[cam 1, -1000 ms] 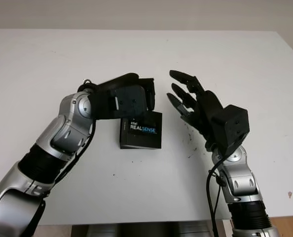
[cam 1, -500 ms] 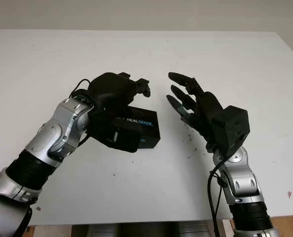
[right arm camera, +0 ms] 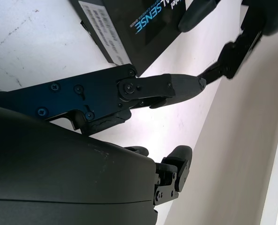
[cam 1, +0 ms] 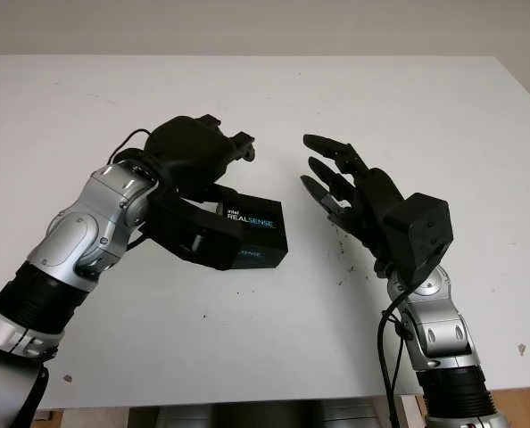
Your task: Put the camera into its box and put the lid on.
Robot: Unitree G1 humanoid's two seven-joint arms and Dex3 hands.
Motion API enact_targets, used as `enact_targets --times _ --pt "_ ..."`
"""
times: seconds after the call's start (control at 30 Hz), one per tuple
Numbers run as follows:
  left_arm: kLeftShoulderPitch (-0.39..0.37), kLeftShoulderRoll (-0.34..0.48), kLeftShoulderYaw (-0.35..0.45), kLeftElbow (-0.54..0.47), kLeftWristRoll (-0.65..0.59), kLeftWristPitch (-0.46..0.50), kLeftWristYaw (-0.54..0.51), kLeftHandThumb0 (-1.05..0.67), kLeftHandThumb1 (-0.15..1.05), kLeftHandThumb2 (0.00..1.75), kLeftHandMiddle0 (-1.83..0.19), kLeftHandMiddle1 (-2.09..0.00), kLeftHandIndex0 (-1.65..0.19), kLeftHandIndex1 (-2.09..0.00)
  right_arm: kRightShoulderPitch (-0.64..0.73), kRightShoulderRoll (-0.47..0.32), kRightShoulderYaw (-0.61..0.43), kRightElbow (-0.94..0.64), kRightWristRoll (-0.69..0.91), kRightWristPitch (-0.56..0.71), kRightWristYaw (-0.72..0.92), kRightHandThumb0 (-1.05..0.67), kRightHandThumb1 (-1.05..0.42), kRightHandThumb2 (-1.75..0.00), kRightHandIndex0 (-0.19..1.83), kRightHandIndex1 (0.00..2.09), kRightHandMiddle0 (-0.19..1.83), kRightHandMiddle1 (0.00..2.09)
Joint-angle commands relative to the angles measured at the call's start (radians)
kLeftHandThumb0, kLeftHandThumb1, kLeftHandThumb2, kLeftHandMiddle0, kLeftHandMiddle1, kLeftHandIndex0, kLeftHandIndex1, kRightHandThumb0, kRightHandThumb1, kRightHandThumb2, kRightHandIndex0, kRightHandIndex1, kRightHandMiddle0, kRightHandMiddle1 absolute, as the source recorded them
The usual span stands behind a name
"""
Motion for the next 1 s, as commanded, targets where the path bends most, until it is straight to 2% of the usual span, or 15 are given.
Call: enact_targets --times 0.0,0.1,0.17,0.27,0.4,0.53,0.67,0.83,0.97 --pt "0.037 0.017 0.024 -0.006 -0.013 0.002 0.004 -0.45 1.05 0.13 -0.34 -0.14 -0.20 -0.34 0.003 -0.010 -0.011 0.003 0.007 -0.016 0.004 -0.67 -1.05 -0.25 0.28 0.06 0.03 0.63" --pt "0.073 0.007 0.061 -0.028 -0.036 0.044 -0.008 -0.45 1.05 0.11 -0.33 -0.11 -0.20 -0.31 0.002 -0.013 -0.023 0.007 0.022 -0.020 0.014 -0.67 -1.05 -0.25 0.28 0.06 0.03 0.63" --pt "0.096 -0.017 0.105 -0.041 -0.100 0.075 -0.006 -0.43 1.05 0.10 -0.31 -0.08 -0.20 -0.27 0.002 -0.013 -0.029 0.004 0.032 -0.011 0.018 -0.66 -1.05 -0.24 0.27 0.06 0.03 0.63" --pt "0.110 -0.045 0.162 -0.057 -0.184 0.107 0.017 -0.45 1.05 0.19 -0.28 -0.05 -0.17 -0.22 0.000 -0.016 -0.027 -0.004 0.022 0.004 0.009 -0.66 -1.05 -0.25 0.27 0.06 0.04 0.63" --pt "0.130 -0.127 0.291 -0.072 -0.342 0.138 0.133 -0.52 1.05 0.41 -0.17 -0.02 -0.10 -0.16 0.007 -0.012 -0.032 -0.010 0.028 0.012 0.006 -0.66 -1.05 -0.25 0.27 0.05 0.04 0.62" --pt "0.134 -0.189 0.389 -0.056 -0.487 0.144 0.228 -0.58 1.05 0.48 -0.14 -0.03 -0.06 -0.13 0.013 -0.011 -0.035 -0.006 0.034 0.012 0.003 -0.68 -1.05 -0.25 0.25 0.05 0.03 0.59" --pt "0.155 -0.187 0.414 -0.042 -0.541 0.126 0.270 -0.61 1.05 0.53 -0.06 -0.02 -0.02 -0.09 0.018 -0.011 -0.032 -0.004 0.027 0.008 -0.005 -0.70 -1.05 -0.25 0.26 0.05 0.05 0.59" --pt "0.180 -0.185 0.416 -0.039 -0.569 0.093 0.306 -0.59 1.05 0.53 -0.08 -0.04 -0.03 -0.09 0.020 -0.013 -0.037 0.004 0.039 -0.004 0.002 -0.70 -1.05 -0.26 0.26 0.05 0.05 0.58" --pt "0.188 -0.207 0.442 -0.041 -0.636 0.080 0.333 -0.65 1.05 0.58 0.00 -0.02 0.02 -0.06 0.017 -0.010 -0.045 -0.006 0.047 0.012 -0.004 -0.71 -1.05 -0.25 0.25 0.05 0.04 0.57"
